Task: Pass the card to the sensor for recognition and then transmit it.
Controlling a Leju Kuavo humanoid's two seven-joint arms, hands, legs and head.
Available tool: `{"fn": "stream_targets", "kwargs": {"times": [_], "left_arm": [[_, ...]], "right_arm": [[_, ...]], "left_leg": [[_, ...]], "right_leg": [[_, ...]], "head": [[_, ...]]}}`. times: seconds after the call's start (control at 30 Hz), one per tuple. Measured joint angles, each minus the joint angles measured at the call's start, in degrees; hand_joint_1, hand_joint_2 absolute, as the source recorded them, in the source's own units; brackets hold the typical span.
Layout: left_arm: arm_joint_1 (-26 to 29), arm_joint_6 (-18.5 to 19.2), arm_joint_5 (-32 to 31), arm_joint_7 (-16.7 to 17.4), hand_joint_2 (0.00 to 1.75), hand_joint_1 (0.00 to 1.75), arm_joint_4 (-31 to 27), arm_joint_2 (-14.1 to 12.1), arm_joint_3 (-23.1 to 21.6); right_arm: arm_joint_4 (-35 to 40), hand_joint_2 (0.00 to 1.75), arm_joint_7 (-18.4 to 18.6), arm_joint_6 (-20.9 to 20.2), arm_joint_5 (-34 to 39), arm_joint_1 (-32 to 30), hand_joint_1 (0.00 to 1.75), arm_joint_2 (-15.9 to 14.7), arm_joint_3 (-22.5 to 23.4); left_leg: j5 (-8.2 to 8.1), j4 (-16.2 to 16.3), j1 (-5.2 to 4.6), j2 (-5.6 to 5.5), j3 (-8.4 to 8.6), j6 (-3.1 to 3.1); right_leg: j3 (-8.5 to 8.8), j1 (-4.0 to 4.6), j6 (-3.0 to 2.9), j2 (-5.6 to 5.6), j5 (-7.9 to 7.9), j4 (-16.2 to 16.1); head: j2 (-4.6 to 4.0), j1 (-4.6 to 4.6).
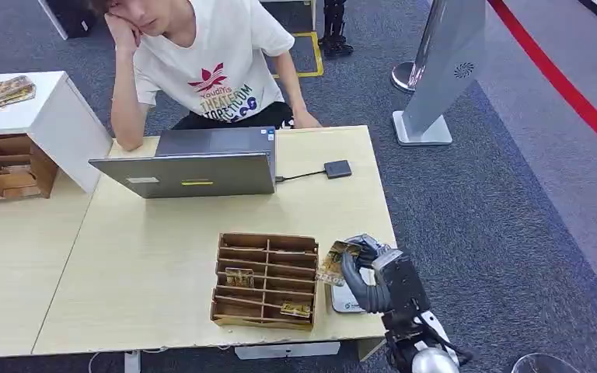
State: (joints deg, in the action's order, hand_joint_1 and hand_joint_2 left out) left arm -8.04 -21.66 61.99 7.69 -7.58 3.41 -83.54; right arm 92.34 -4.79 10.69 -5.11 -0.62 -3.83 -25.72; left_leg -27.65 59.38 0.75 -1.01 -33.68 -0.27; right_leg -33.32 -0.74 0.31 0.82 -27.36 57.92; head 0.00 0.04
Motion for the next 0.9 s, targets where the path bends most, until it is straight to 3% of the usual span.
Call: {"fn": "stream_targets", "kwargs": {"times": [0.4,0.9], "left_arm": [[0.2,-0.4,-0.2,0.0,0.00,0.00,0.0,-0.1,0.4],[0.0,-0.3,-0.8,0.6,0.00,0.00,0.0,-0.1,0.4]], "right_arm": [[-4.9,1.75,1.8,0.0,-4.0,-0.3,1.75,-0.1,0.3],[-14.4,1.75,3.0,2.4,-8.3,3.6,1.75,0.4,-1.1]], "left_leg": [[0.00,0.0,0.00,0.01,-0.01,0.00],[0.01,0.0,0.00,0.00,0.00,0.00]], "right_leg": [[0.00,0.00,0.00,0.00,0.00,0.0],[0.00,0.00,0.00,0.00,0.00,0.0]], "head": [[0.00,0.00],[0.00,0.00]]}}
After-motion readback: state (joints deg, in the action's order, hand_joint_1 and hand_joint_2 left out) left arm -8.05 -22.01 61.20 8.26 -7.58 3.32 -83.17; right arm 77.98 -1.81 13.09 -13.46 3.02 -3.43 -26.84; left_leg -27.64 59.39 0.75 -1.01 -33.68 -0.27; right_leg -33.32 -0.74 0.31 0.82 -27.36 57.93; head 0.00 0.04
